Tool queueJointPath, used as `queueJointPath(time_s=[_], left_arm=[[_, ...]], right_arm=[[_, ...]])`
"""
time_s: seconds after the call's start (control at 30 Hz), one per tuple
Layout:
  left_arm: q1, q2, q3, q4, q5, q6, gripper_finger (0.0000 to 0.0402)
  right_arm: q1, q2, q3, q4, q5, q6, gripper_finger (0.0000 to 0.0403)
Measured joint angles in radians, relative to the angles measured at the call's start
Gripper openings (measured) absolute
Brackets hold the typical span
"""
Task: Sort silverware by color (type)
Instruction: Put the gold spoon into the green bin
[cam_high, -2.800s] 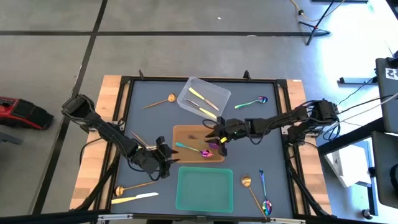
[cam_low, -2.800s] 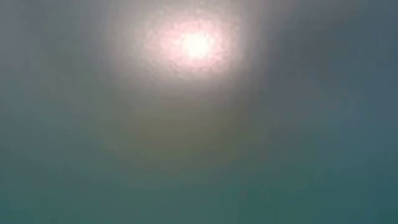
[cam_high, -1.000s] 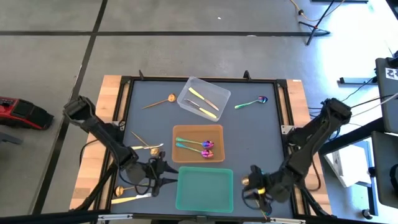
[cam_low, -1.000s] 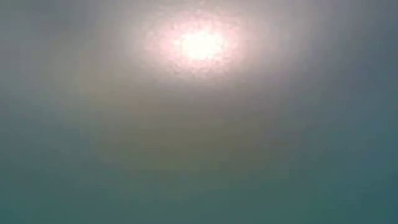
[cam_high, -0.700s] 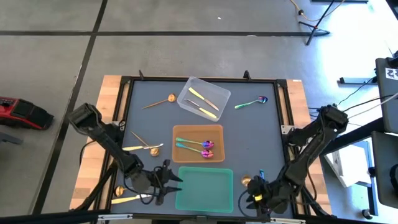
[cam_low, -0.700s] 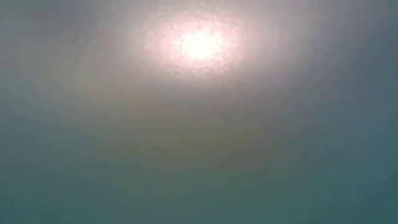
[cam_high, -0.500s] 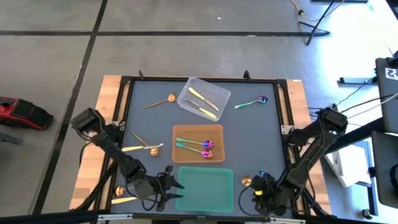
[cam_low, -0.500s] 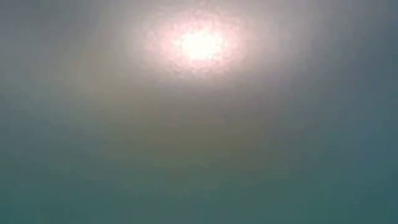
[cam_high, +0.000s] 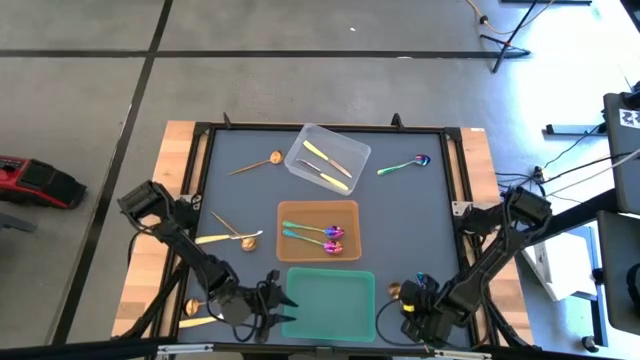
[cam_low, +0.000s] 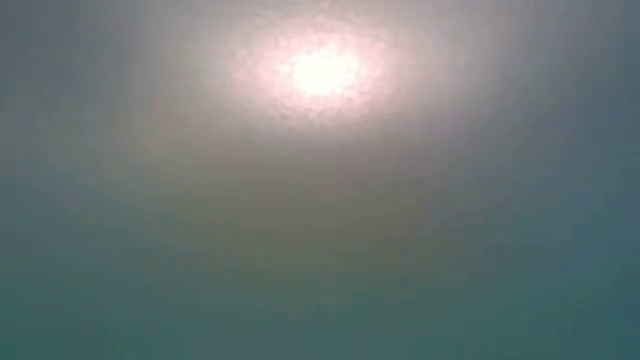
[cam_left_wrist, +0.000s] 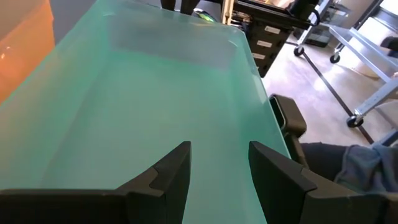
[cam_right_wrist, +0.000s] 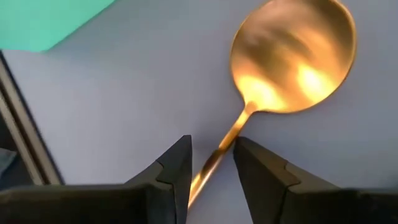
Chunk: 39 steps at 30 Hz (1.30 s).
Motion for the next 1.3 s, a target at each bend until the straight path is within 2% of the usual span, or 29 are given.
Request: queueJointPath(time_s=[0.27, 0.5, 0.63, 1.1, 1.3], left_arm=[[-0.003, 0.000, 0.000, 0.000, 0.000, 0.004, 0.0157], [-0.003, 0.000, 0.000, 0.000, 0.001, -0.012, 0.0157], [-0.003, 0.000, 0.000, 0.001, 0.000, -0.021, 0.0157], [-0.002, 0.000, 0.000, 0.004, 0.001, -0.029, 0.0157], [-0.010, -0.029, 0.006, 0.000, 0.002, -0.006, 0.0157]], right_arm=[[0.003, 0.008, 0.002, -0.012, 0.031, -0.058, 0.0115], [0.001, 0.011, -0.002, -0.012, 0.100, -0.107, 0.0043], [-0.002, 0.014, -0.005, -0.016, 0.200, -0.112, 0.0006], [0.000, 0.014, -0.015, -0.001, 0.356, -0.146, 0.0003], [0.000, 0.012, 0.055, -0.090, 0.394, -0.169, 0.0002]])
